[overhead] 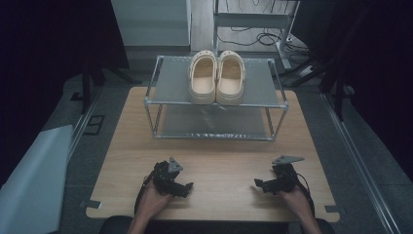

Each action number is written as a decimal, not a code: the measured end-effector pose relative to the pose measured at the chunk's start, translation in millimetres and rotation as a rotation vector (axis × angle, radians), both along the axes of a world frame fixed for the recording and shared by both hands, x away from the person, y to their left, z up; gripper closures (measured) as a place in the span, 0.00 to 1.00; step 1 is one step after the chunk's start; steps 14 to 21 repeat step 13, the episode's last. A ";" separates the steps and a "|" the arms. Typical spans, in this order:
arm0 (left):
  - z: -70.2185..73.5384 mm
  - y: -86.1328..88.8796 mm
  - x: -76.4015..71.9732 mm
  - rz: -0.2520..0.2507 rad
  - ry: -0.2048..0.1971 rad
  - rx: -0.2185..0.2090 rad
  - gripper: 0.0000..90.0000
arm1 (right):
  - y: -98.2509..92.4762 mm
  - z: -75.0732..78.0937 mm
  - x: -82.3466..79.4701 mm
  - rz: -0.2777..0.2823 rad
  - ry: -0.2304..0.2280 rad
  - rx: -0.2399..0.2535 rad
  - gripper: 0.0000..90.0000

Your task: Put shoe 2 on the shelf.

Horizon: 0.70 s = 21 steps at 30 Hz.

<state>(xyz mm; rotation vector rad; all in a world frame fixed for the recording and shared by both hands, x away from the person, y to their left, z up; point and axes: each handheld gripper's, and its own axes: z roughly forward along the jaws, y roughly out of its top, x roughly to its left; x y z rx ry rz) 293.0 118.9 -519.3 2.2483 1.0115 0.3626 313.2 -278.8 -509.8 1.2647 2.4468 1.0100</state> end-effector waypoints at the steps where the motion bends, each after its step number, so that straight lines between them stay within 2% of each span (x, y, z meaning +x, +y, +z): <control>1: 0.1 -0.5 0.0 -0.001 0.002 0.000 0.00 | 1.7 -0.8 -0.3 0.005 0.004 -0.006 0.00; 11: -0.2 -0.9 0.9 -0.003 0.006 -0.004 0.00 | 9.5 -3.8 -1.7 0.049 -0.039 -0.062 0.00; 21: 0.6 -1.0 1.3 -0.004 0.010 -0.011 0.00 | 10.0 -3.8 -2.1 0.056 -0.040 -0.065 0.00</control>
